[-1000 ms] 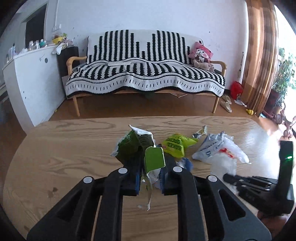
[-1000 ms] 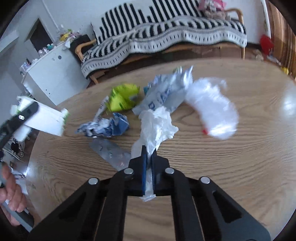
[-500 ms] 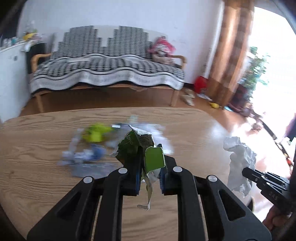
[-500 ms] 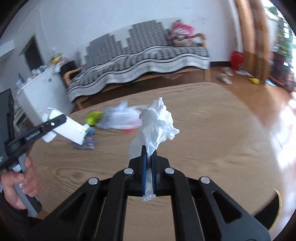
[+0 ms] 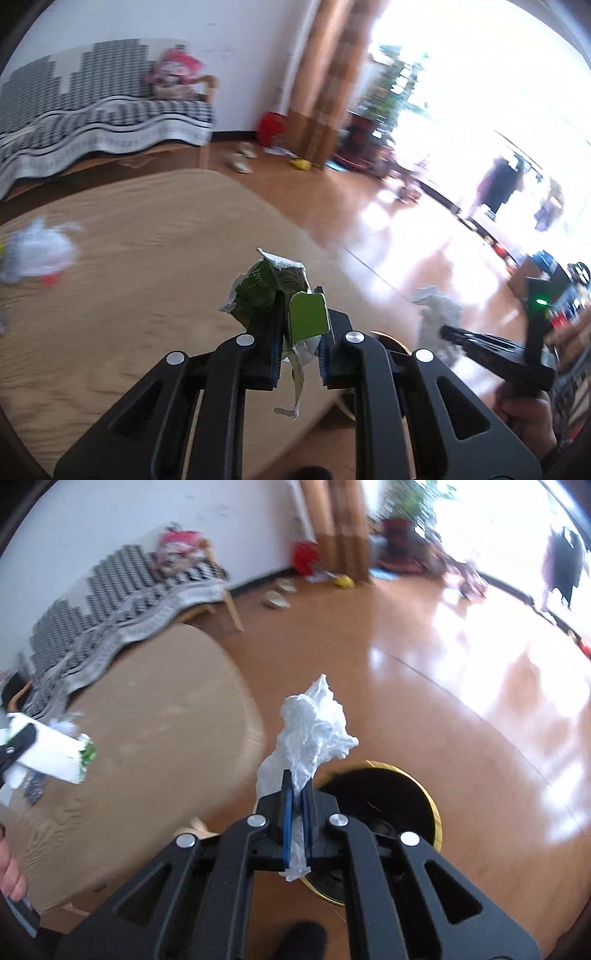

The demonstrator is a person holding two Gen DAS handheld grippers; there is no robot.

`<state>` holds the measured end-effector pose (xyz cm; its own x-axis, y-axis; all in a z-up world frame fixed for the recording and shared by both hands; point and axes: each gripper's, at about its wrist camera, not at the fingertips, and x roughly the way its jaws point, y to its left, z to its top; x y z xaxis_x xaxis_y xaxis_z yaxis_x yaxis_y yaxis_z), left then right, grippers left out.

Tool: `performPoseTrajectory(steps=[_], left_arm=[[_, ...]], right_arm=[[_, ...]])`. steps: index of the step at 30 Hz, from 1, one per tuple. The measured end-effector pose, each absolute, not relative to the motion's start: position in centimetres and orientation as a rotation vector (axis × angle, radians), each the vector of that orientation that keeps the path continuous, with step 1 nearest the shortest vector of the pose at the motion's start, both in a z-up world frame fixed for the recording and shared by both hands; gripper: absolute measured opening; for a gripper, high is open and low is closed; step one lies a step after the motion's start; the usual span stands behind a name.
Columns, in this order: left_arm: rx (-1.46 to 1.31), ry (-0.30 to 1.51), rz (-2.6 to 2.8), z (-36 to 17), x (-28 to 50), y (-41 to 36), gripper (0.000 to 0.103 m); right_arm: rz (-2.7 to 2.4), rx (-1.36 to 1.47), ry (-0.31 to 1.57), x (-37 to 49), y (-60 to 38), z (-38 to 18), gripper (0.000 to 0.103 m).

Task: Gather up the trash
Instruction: 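Carry green wrapper and tissue over the bin and open both tools to drop them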

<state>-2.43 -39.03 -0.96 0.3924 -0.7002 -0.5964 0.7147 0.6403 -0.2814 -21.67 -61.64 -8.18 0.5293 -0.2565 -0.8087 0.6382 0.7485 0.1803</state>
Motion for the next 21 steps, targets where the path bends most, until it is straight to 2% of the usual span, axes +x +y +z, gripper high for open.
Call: performPoseTrajectory(steps=[8,21], left_arm=[[0.096,0.781,-1.03,-3.9,-6.8,-46.3,0.015],[0.098,0.814,-1.085,-5.8,-7.8,-49.4,0.015]], right_arm=[[-0.624,0.636,1.043,-24.7,-67.1,-14.8,0.005],[-0.623,0.671,1.073,-23.6,-67.6,-16.3,0.005]])
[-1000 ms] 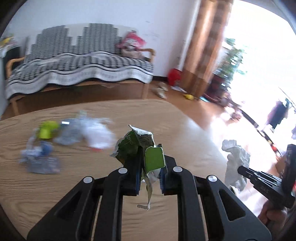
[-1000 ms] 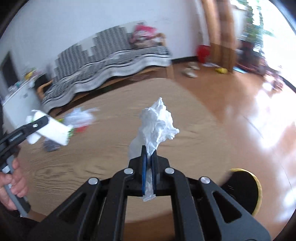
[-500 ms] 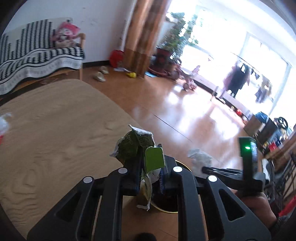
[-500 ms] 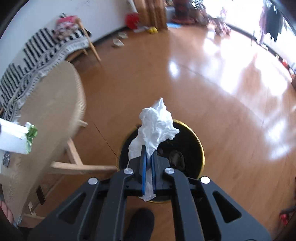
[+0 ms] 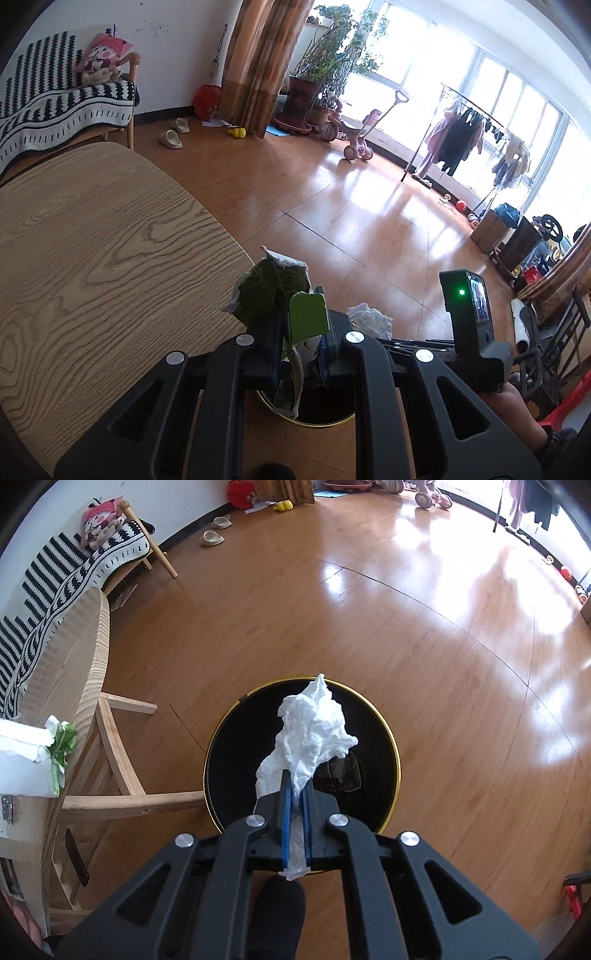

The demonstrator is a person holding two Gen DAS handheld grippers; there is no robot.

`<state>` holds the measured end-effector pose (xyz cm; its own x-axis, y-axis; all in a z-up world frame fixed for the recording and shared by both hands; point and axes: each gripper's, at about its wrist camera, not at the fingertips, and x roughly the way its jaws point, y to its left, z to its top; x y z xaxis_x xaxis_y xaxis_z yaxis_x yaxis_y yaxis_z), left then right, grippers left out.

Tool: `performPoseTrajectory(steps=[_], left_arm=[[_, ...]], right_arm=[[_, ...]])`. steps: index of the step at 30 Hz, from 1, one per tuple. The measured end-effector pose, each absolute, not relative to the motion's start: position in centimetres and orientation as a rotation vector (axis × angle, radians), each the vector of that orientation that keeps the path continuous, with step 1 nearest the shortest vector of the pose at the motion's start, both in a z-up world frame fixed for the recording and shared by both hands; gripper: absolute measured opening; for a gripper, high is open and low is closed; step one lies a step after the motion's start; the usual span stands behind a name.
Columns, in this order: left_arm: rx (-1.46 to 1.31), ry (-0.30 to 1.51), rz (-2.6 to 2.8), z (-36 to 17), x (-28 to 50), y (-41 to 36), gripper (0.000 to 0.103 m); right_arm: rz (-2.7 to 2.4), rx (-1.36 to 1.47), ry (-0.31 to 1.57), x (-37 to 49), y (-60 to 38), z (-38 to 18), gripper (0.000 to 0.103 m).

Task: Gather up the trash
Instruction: 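Carry green wrapper and tissue over the bin and open both tools to drop them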

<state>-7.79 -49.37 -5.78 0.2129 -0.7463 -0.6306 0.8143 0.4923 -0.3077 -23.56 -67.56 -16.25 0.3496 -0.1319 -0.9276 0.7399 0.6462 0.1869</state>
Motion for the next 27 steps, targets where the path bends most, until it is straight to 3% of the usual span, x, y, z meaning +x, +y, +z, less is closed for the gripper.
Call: performPoseTrajectory(steps=[18,20,21,22,27], left_arm=[[0.105,0.859,-1.106,-7.1,-7.7,-51.6,0.015],[0.106,0.86,-1.107,-7.3,-7.8,-51.8,0.015],[0.105,0.863,-1.109,-7.4,-7.8,-51.9,0.015],[0.105,0.865,-1.11,-7.5,-7.8,-52.0,0.015],[0.11,0.874,-1.119,-8.1,-7.9,-52.4,0.015]], right_arm=[[-0.612,0.691,1.087,-23.8,-68.0,-16.9,0.007],[-0.615,0.697,1.08,-23.9,-68.2,-17.0,0.024],[-0.617,0.694,1.074,-23.9,-68.3,-17.0,0.055],[-0.627,0.675,1.056,-24.0,-68.1,-16.7,0.078],[-0.638,0.668,1.03,-24.3,-68.1,-16.3,0.08]])
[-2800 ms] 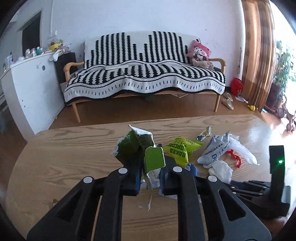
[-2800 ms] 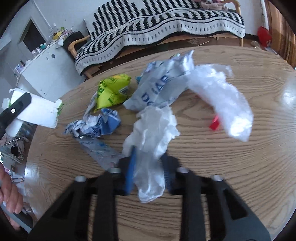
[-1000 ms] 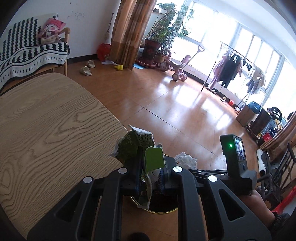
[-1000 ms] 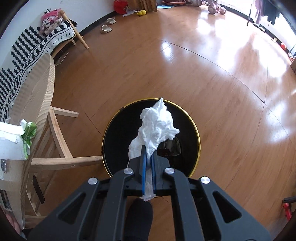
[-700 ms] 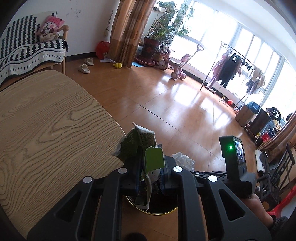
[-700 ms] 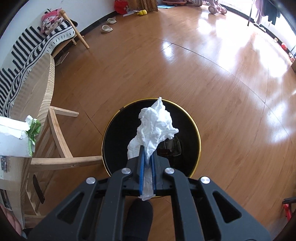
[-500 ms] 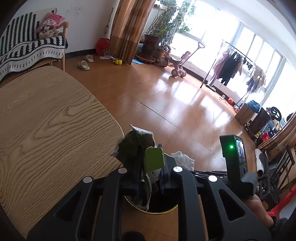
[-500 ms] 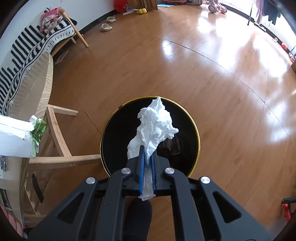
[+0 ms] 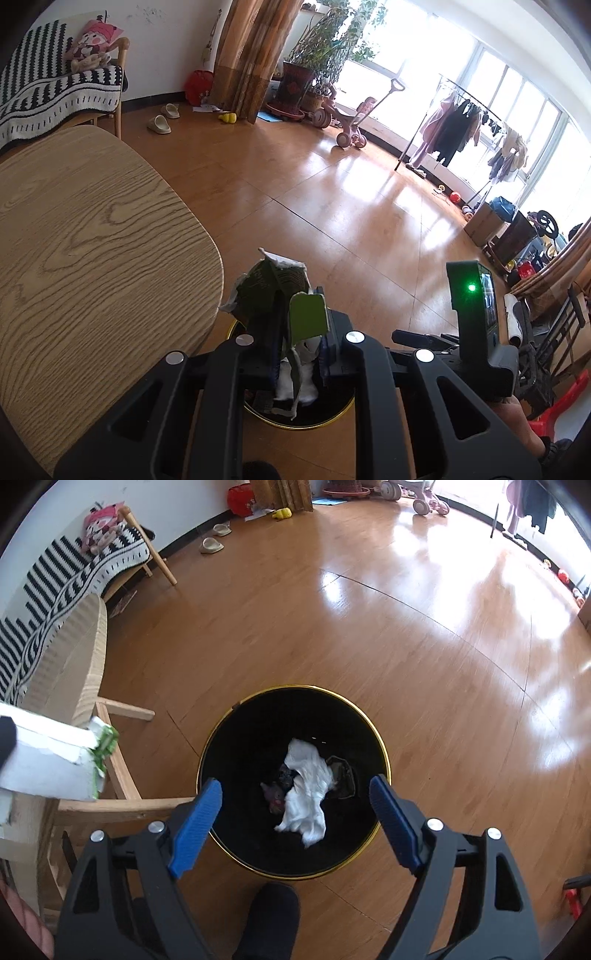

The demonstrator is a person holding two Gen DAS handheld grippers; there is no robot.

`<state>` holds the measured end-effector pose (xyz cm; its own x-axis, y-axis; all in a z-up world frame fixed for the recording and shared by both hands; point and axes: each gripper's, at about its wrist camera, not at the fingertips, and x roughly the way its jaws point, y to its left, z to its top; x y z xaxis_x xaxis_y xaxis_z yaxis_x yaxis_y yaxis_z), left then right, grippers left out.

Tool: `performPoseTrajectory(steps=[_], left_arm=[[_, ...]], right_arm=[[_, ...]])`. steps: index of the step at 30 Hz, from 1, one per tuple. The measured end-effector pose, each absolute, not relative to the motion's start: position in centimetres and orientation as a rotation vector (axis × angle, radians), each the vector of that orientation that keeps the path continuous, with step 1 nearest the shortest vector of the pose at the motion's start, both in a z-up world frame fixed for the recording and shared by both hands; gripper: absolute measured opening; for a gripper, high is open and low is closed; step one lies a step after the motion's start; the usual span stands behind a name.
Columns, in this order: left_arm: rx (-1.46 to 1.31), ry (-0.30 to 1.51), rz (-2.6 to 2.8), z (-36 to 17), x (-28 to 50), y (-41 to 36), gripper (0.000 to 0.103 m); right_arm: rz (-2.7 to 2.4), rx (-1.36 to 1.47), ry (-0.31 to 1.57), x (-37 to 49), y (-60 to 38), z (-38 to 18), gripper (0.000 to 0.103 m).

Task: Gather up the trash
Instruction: 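Carry green wrapper and tissue over the bin and open both tools to drop them, then swing both open tools back over the table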

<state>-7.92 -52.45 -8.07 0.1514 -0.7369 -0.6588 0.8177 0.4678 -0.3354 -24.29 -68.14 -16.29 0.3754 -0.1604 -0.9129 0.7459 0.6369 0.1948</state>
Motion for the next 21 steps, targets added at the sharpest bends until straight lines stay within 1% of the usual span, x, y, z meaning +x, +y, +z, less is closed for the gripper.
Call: performPoseTrajectory(steps=[12,13,14,15,16,17,21], left_arm=[[0.105,0.946,-1.197,-10.6,-8.7,-56.0,0.016],[0.109,0.946,-1.194,-10.8,-8.8,-56.4,0.022],[0.115,0.946,-1.192,-11.0,-8.8,-56.7,0.031],[0.117,0.946,-1.191,-11.1,-8.8,-56.9,0.037],[0.113,0.946,-1.192,-11.2,-8.7,-57.0,0.048],[0.1,0.947,-1.194,-11.1,-8.6,-57.0,0.056],[0.081,0.957,-1.195,-11.0,-8.3,-57.0,0.059]], right_arm=[[-0.781,0.7,0.961,-26.9,-69.6,-15.3,0.08],[-0.801,0.713,0.941,-27.3,-69.9,-15.1,0.08],[-0.814,0.723,0.924,-27.7,-70.2,-14.8,0.081],[-0.826,0.729,0.907,-28.0,-70.4,-14.6,0.081],[-0.837,0.73,0.891,-28.3,-70.4,-14.3,0.081],[-0.841,0.726,0.88,-28.4,-70.4,-14.0,0.081],[-0.846,0.711,0.855,-28.6,-70.3,-13.3,0.081]])
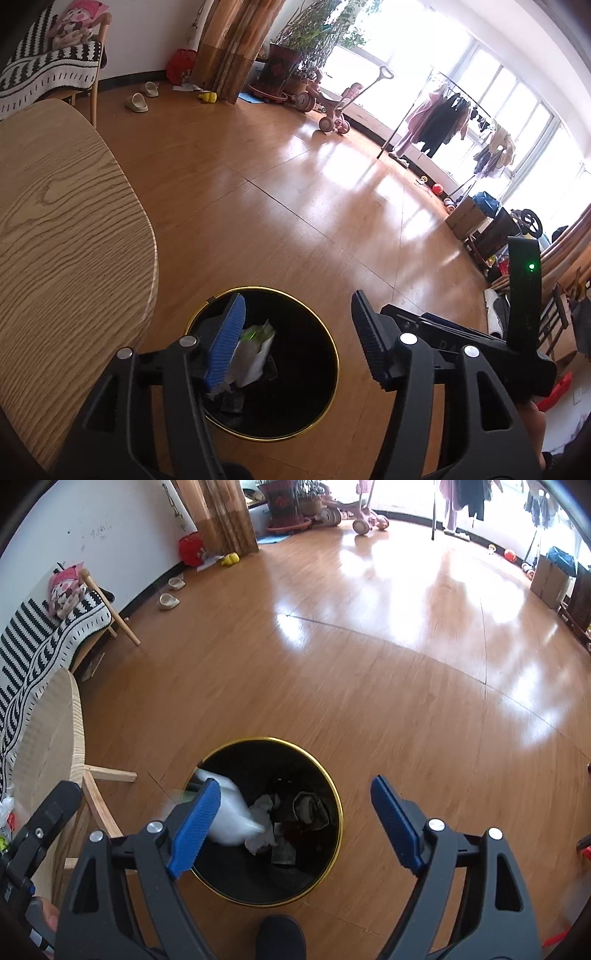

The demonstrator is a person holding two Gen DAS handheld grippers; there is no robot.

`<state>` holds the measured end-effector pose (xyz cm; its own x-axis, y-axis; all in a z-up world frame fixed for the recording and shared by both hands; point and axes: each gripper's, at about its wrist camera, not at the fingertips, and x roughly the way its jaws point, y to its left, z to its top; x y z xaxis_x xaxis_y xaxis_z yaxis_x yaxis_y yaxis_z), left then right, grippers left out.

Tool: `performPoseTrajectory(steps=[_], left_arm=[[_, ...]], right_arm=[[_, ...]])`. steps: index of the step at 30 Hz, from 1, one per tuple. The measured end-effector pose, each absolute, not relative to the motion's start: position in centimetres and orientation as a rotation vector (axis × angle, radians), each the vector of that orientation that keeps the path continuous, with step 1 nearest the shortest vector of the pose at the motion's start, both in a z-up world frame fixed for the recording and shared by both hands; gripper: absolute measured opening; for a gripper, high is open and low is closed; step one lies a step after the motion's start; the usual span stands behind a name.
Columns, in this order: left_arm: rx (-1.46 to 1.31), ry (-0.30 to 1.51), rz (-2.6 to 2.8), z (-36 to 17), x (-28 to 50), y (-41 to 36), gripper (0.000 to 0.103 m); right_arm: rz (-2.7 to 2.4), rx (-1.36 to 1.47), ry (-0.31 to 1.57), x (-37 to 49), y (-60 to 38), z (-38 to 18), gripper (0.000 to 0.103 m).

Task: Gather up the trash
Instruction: 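Swing both open tools back over the table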

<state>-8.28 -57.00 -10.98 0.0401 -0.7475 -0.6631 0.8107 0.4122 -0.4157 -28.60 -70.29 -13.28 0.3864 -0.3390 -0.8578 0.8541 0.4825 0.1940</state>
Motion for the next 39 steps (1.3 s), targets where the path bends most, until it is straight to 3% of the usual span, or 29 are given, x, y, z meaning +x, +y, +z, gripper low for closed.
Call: performPoseTrajectory(steps=[3,7,10,25,39], left_arm=[[0.088,0.948,-1.193,-10.5,-8.3,-56.5,0.064],[0.121,0.899,-1.169,-8.5,-7.8,-54.2,0.085],[0.14,0.837,-1.129,-6.4,-6.5,-51.1,0.091],[0.093,0.708,-0.592,-0.5,6.9,-25.1,0.092],[0.024,0.736,-0.18,-1.9,13.7,-0.3,0.092]], right_arm=[[-0.838,0.702,0.842,-28.3,-69.8,-12.7,0.081],[-0.801,0.654,0.826,-26.4,-68.4,-11.2,0.085],[-0.763,0.577,0.818,-24.0,-66.1,-9.7,0.085],[-0.3,0.324,0.784,-4.5,-45.4,-2.8,0.085],[0.196,0.133,0.861,10.8,-21.2,-4.4,0.085]])
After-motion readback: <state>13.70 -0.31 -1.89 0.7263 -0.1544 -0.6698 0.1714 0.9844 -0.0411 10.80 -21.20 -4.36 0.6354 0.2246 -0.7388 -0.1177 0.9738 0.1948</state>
